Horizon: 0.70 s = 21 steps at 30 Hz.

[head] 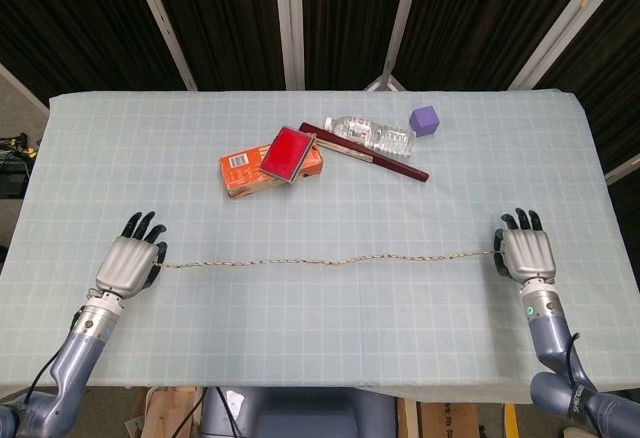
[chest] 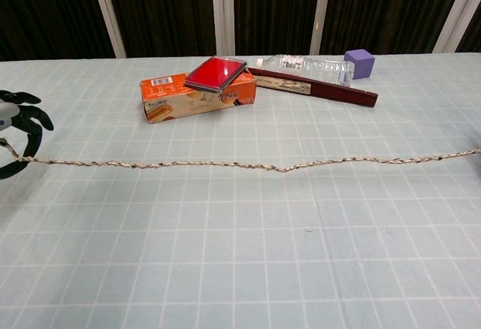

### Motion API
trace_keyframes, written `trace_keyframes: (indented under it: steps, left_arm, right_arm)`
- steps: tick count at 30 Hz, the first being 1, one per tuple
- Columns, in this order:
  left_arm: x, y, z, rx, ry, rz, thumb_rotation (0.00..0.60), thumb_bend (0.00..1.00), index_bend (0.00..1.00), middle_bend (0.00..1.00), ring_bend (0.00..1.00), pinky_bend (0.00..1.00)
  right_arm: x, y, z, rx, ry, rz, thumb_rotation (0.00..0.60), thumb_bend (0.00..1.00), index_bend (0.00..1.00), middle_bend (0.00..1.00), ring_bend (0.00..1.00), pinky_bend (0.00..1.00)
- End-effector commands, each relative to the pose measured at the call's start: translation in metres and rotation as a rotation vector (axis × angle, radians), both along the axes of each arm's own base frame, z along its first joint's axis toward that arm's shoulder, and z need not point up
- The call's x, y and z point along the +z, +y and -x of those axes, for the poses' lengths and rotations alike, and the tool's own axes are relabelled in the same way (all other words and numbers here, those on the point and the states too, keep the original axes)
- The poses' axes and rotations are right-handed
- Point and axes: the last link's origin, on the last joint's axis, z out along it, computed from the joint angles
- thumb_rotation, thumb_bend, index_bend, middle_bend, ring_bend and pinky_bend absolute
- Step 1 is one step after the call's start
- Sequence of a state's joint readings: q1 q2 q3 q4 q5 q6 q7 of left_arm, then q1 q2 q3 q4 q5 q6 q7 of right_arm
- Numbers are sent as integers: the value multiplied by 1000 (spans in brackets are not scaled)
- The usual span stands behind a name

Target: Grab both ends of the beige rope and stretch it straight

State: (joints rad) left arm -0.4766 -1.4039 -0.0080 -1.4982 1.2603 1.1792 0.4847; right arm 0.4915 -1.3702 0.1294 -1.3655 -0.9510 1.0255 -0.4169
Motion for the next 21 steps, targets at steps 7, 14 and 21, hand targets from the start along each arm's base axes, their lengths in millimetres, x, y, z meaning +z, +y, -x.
trace_keyframes:
  steps: [7, 14, 21]
  left_arm:
    - [-8, -3, 6, 13, 7, 15, 600, 672, 695, 203, 29, 27]
    - [-14, -2, 9, 22, 15, 17, 600, 671, 695, 201, 29, 27]
    - [-15, -1, 14, 41, 33, 19, 600, 664, 694, 189, 29, 25]
  right_arm:
    - [-8, 3, -4, 10, 3, -24, 600, 506, 586, 206, 0, 0]
    - [-12, 4, -5, 13, 7, -34, 600, 506, 586, 206, 0, 0]
    - [-13, 4, -6, 15, 9, -37, 600, 506, 586, 206, 0, 0]
